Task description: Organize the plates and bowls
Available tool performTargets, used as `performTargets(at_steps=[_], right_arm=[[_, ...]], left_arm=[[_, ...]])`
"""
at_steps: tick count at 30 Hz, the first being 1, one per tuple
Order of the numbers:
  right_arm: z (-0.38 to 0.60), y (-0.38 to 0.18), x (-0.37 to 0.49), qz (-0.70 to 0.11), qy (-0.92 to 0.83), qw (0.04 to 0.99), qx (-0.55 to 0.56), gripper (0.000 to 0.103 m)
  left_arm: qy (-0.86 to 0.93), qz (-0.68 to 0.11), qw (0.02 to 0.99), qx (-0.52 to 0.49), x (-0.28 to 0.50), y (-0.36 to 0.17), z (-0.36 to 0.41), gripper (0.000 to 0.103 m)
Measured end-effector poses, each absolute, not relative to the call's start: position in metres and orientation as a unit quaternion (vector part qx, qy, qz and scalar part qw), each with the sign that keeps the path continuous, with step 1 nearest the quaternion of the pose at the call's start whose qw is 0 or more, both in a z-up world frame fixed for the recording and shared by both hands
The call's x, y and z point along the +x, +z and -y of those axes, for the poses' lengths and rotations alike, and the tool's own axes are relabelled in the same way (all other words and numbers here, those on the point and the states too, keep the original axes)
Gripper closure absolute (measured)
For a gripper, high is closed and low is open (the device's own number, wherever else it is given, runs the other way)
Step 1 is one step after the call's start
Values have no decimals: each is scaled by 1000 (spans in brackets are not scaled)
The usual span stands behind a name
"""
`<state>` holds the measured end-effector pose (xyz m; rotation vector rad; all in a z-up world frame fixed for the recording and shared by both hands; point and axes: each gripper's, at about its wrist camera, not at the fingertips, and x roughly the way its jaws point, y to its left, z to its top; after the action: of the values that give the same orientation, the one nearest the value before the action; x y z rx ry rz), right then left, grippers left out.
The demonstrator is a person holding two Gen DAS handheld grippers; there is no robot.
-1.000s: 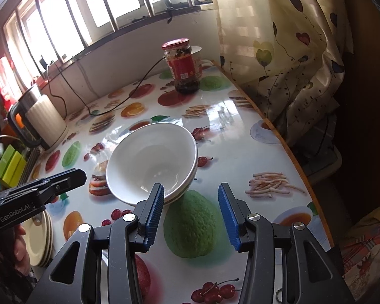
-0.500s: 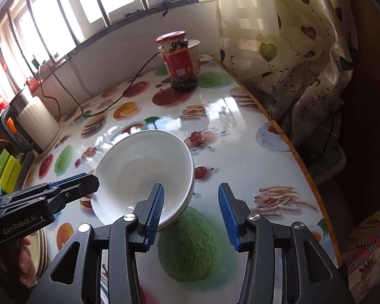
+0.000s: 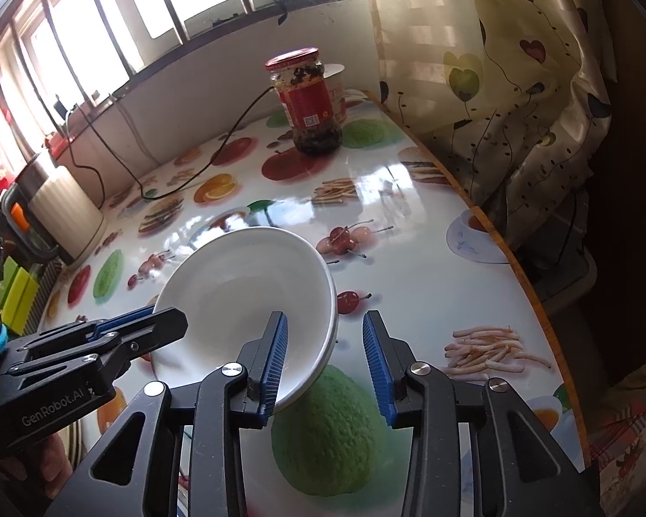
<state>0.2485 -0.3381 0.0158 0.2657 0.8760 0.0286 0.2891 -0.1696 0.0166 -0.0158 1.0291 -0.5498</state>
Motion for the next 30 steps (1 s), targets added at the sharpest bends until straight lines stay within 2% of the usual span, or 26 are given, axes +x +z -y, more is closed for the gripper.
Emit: performTargets(at_steps=[2,5,10,30], right_arm=[[338,16,249,-422,16,897,131,71],[337,14,250,-423,16,897,130,80],[338,14,250,-424,18,896,132,84],[338,13,249,-425,19,895,134,86]], left_arm=[[-259,-486,834,-6,289,16,170,83],[-256,-484,837,-3,289,16,171,83],[-254,-481,839,2,289,16,172,85],[-245,-468,849,12,285,20,175,87]])
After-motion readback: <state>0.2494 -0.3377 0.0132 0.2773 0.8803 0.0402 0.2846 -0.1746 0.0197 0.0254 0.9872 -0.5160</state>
